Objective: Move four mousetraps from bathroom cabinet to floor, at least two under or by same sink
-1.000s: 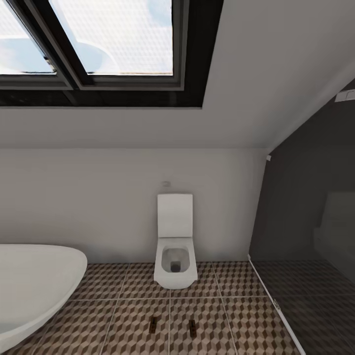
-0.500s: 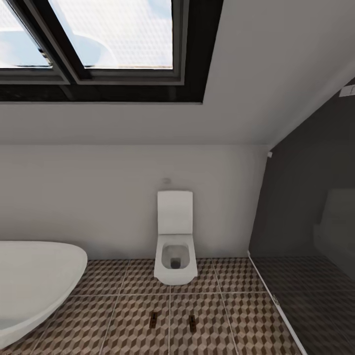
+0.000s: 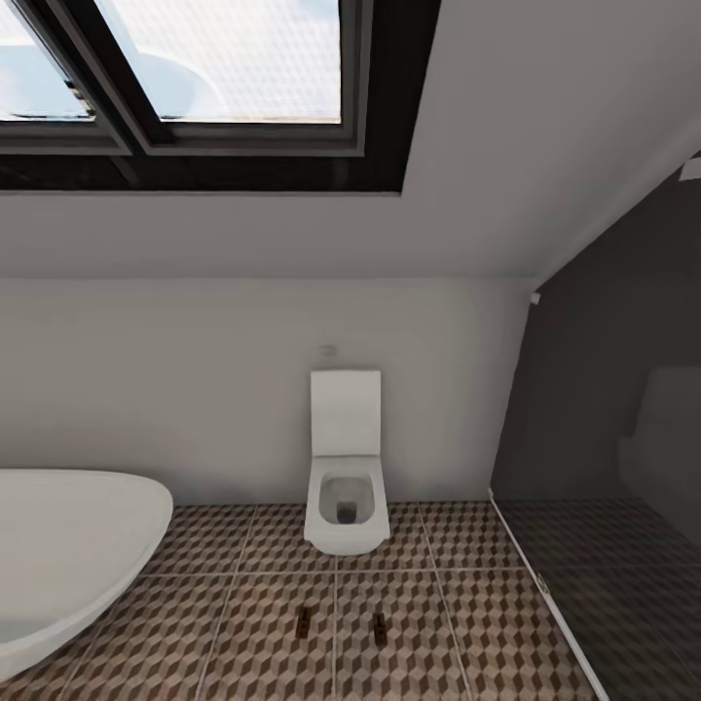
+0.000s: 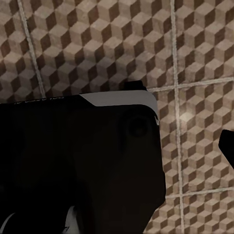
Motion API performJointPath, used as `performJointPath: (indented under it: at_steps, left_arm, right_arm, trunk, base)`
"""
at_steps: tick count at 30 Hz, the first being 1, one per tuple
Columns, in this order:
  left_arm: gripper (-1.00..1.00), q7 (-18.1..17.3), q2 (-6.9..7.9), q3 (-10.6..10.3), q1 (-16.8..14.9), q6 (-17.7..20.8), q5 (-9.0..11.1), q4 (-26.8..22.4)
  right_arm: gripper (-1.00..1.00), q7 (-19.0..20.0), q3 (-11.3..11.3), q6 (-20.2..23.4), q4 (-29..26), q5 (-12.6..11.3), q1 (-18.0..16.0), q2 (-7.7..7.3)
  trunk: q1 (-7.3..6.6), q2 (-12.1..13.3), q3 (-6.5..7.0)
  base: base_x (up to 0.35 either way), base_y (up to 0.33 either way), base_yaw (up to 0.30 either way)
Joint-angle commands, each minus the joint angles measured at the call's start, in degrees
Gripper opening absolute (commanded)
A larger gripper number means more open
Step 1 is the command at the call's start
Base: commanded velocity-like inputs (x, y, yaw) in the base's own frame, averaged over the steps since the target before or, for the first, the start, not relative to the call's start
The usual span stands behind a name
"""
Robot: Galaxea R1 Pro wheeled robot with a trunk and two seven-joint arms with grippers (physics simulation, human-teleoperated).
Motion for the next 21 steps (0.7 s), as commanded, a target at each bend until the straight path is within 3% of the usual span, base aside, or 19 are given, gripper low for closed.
performJointPath:
  at_steps: [1,21]
  left_arm:
    - [1.0,-0.08,-0.02,-0.43,0.0,-0.1,0.37,0.06]
    - [1.0,-0.08,-0.02,-0.43,0.0,-0.1,0.37,0.06]
  right_arm:
    - [1.0,-0.32,0.48,0.36,-0.13,-0.36,0.01,-0.02]
    - [1.0,-0.32,0.48,0.36,-0.09,-0.27,0.01,-0.53]
  trunk:
    - [0.02,-0.04,-0.12]
    - [0.02,-0.04,-1.92]
  base:
    - [0.0,0.0,0.0]
    - [0.0,0.0,0.0]
